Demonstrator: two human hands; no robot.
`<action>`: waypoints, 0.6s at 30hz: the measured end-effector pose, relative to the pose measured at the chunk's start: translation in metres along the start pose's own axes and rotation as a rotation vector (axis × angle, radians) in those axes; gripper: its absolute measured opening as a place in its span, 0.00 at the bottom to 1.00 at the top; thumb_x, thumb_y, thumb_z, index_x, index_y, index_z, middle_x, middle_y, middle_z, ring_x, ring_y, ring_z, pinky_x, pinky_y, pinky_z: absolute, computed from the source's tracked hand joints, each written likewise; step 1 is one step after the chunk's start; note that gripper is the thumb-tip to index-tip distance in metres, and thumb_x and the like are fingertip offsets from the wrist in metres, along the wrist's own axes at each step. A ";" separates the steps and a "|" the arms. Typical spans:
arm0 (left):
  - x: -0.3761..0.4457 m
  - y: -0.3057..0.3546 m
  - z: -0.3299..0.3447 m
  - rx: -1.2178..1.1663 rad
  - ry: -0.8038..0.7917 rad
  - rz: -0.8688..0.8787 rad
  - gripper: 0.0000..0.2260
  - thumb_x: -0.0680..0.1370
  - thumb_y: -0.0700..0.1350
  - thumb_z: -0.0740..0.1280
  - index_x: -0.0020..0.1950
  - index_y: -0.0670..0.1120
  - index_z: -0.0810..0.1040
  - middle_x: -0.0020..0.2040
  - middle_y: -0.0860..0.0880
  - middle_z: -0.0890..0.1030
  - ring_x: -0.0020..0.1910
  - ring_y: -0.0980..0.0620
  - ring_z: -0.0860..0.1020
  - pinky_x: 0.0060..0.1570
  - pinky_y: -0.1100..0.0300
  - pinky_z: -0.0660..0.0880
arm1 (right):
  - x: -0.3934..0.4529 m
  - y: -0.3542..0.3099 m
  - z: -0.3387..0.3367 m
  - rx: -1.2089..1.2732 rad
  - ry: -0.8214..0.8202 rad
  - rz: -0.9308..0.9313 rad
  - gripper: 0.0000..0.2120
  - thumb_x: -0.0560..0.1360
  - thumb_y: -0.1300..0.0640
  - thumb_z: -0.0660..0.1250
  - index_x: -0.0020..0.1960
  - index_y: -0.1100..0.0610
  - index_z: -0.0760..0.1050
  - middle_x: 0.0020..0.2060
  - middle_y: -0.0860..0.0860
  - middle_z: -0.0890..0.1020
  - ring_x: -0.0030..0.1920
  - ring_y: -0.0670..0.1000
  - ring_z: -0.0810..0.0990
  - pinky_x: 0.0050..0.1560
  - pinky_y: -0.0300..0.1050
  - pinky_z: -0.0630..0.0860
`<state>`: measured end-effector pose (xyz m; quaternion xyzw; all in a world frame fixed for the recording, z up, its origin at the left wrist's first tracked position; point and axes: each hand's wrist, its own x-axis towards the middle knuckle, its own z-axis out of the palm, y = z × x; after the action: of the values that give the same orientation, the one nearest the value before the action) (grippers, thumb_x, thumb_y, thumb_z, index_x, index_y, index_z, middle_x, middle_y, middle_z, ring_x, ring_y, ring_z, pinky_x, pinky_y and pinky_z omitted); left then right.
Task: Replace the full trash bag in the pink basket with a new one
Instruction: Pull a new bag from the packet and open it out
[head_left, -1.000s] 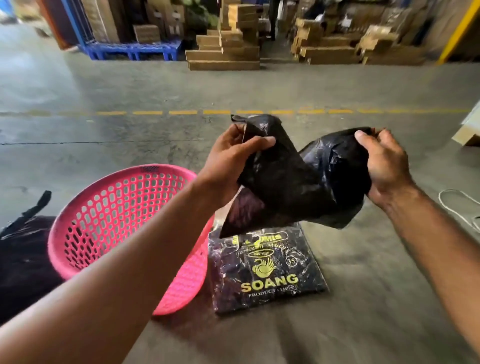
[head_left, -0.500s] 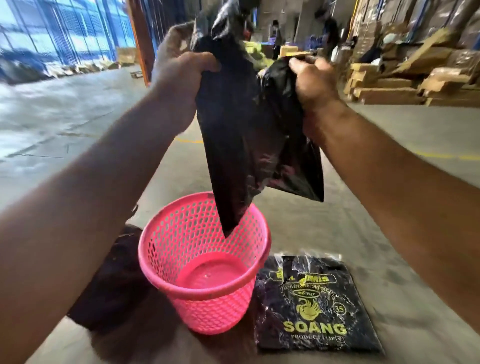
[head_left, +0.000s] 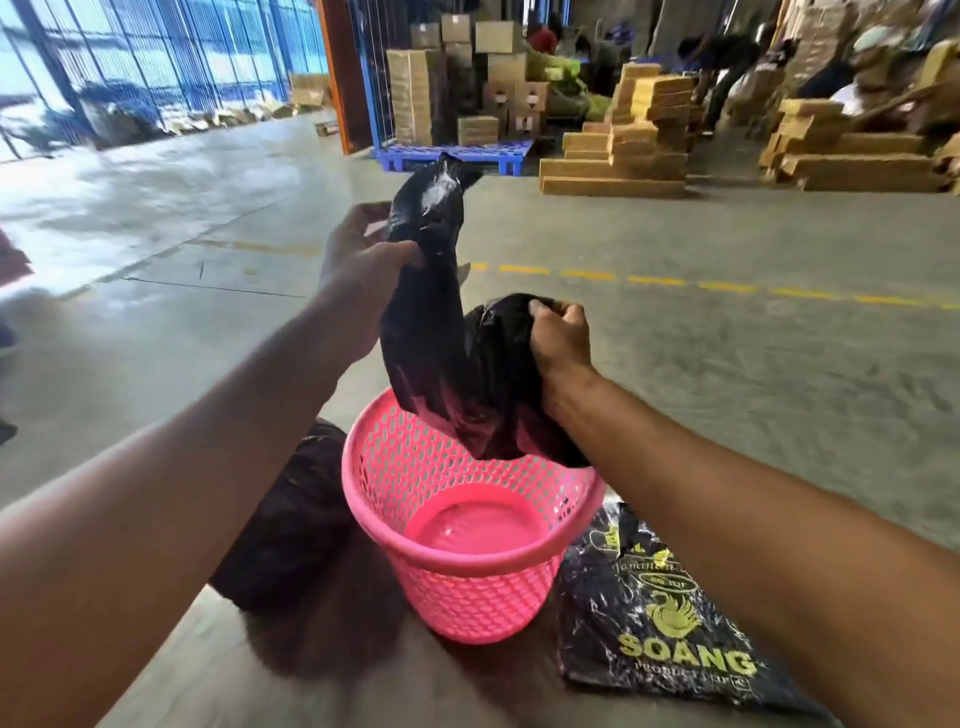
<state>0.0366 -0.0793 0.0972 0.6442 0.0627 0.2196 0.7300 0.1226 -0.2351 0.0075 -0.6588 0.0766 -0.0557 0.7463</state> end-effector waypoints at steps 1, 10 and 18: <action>0.001 -0.004 -0.004 0.013 0.001 -0.022 0.23 0.66 0.29 0.68 0.60 0.42 0.77 0.52 0.37 0.87 0.44 0.34 0.86 0.39 0.42 0.84 | -0.003 0.009 0.002 0.027 -0.017 0.035 0.08 0.71 0.51 0.66 0.46 0.53 0.71 0.53 0.61 0.83 0.56 0.62 0.83 0.60 0.59 0.79; 0.017 -0.029 -0.028 0.130 0.025 -0.093 0.23 0.62 0.35 0.70 0.55 0.50 0.80 0.47 0.42 0.87 0.44 0.39 0.85 0.50 0.39 0.83 | -0.010 0.035 0.025 0.140 -0.176 0.072 0.05 0.71 0.61 0.70 0.41 0.54 0.76 0.44 0.57 0.84 0.45 0.56 0.82 0.52 0.56 0.81; 0.027 -0.110 -0.075 0.263 -0.004 -0.282 0.31 0.55 0.33 0.65 0.58 0.34 0.79 0.46 0.39 0.81 0.44 0.43 0.79 0.41 0.55 0.77 | 0.019 0.046 -0.031 0.060 -0.158 0.071 0.16 0.66 0.75 0.67 0.35 0.54 0.74 0.26 0.51 0.77 0.30 0.52 0.75 0.36 0.43 0.73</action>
<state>0.0593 -0.0084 -0.0162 0.7194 0.1790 0.1039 0.6630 0.1352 -0.2627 -0.0427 -0.6355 0.0390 0.0206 0.7708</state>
